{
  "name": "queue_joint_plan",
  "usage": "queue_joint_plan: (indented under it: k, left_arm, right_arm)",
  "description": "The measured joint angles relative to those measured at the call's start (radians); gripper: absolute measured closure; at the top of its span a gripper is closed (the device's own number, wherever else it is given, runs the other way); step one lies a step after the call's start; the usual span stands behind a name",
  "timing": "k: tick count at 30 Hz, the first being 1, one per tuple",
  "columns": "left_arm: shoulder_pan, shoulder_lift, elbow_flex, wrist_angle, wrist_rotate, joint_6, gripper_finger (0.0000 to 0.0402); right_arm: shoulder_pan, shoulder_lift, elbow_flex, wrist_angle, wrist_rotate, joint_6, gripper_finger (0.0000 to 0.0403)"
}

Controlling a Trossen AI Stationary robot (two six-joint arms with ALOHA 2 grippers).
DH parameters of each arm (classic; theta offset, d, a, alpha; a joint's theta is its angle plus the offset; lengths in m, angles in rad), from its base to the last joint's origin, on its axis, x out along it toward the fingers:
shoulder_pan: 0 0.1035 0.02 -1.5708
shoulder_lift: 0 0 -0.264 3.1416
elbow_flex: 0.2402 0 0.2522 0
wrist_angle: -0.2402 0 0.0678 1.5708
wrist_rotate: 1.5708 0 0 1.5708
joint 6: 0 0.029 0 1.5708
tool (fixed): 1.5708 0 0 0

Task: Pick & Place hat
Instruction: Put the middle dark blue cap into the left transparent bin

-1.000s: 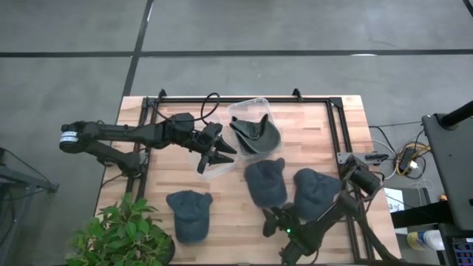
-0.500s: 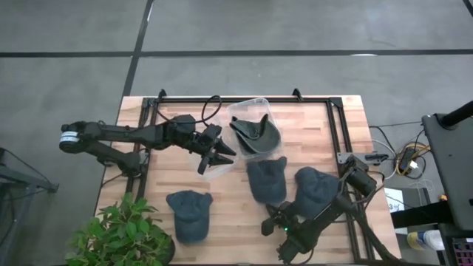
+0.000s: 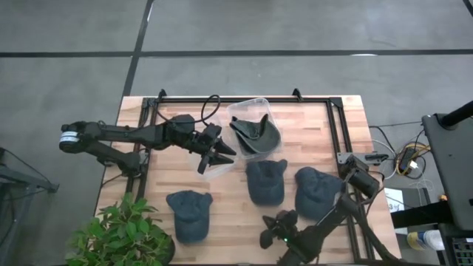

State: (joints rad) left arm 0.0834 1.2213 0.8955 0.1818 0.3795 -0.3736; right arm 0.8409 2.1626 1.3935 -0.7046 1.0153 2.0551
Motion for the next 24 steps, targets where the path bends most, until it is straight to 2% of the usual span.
queue_joint_plan:
  k: [6, 9, 13, 20, 24]
  left_arm:
    - [0.0, 0.0, 0.0, 0.016, 0.0, -0.022, 0.0234]
    - [0.0, -0.001, 0.0, 0.018, 0.0, -0.04, 0.0234]
    - [0.0, -0.001, 0.0, 0.016, 0.0, -0.039, 0.0234]
    - [0.0, -0.001, 0.0, 0.017, 0.0, -0.039, 0.0234]
    - [0.0, -0.001, 0.0, 0.019, 0.0, -0.039, 0.0234]
  right_arm:
    - [0.013, 0.0, -0.032, 0.0, 0.003, 0.228, 0.0388]
    - [0.008, 0.0, -0.061, 0.072, 0.006, 0.241, 0.0367]
    - [-0.01, -0.005, -0.085, 0.143, 0.007, 0.226, 0.0319]
    - [-0.019, -0.009, -0.092, 0.154, -0.001, 0.233, 0.0215]
    - [-0.04, -0.01, -0.092, 0.152, -0.002, 0.242, 0.0177]
